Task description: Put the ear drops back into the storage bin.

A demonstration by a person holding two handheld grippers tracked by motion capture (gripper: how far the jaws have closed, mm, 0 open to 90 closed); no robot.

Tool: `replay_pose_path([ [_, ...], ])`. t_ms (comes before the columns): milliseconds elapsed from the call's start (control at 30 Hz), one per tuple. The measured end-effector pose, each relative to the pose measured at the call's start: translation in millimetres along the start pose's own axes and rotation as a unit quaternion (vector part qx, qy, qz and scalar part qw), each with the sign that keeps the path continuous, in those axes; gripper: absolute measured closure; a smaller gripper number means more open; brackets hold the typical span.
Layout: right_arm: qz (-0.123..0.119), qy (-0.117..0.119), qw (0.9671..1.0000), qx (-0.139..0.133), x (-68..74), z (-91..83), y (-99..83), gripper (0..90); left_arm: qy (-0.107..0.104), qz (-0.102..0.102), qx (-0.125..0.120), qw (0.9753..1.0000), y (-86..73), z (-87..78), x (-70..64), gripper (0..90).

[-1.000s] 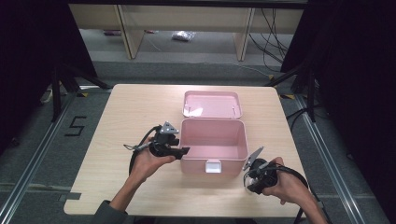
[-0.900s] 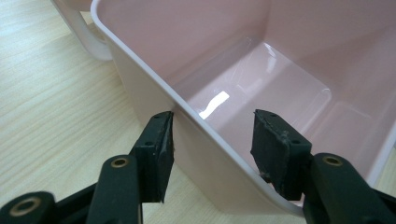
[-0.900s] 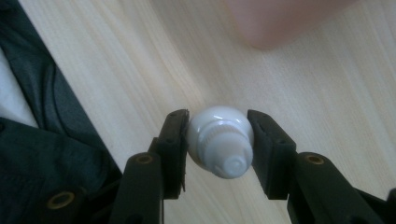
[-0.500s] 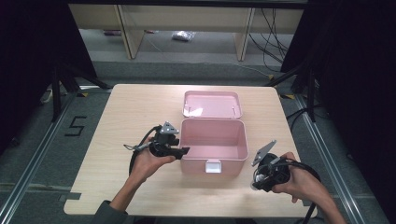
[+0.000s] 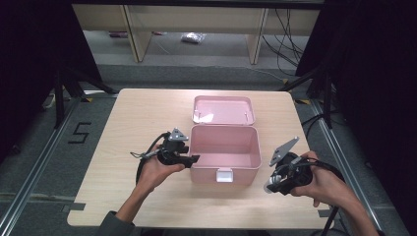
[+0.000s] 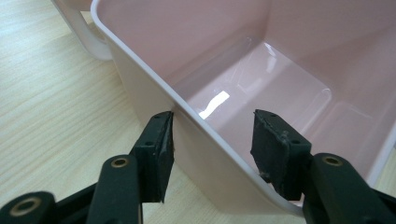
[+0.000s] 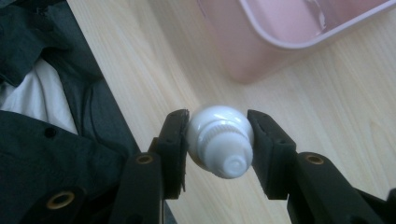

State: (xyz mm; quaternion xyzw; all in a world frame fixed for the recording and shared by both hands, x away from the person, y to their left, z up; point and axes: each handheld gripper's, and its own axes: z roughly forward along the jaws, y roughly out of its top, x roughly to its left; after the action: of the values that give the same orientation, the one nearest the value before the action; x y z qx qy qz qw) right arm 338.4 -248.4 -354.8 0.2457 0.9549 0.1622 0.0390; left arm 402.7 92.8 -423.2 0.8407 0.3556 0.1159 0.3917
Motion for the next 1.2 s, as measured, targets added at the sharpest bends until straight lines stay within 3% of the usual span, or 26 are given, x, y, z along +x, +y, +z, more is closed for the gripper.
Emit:
replay_pose_path([
  [333,-0.004,-0.001,1.0000,-0.009,0.0,-28.3,20.5,60.3,-0.001,-0.001,0.000,1.0000,0.0,0.1,0.2,48.3],
  [600,-0.025,0.001,0.9996,-0.015,-2.4,-44.9,43.8,60.3,0.002,-0.006,-0.004,1.0000,-0.1,0.5,-0.5,48.4],
  [633,-0.018,0.003,0.9997,-0.013,-2.2,-45.7,46.7,60.3,0.002,-0.005,-0.003,1.0000,-0.1,0.4,-0.3,48.4],
  [900,-0.031,-0.002,0.9995,-0.003,-8.9,-40.1,72.2,60.4,0.002,-0.005,-0.004,1.0000,0.0,0.5,-0.5,48.4],
  [1200,-0.019,-0.003,0.9997,0.011,-21.8,-23.6,91.3,60.3,0.003,-0.004,-0.003,1.0000,0.0,0.5,-0.7,48.5],
])
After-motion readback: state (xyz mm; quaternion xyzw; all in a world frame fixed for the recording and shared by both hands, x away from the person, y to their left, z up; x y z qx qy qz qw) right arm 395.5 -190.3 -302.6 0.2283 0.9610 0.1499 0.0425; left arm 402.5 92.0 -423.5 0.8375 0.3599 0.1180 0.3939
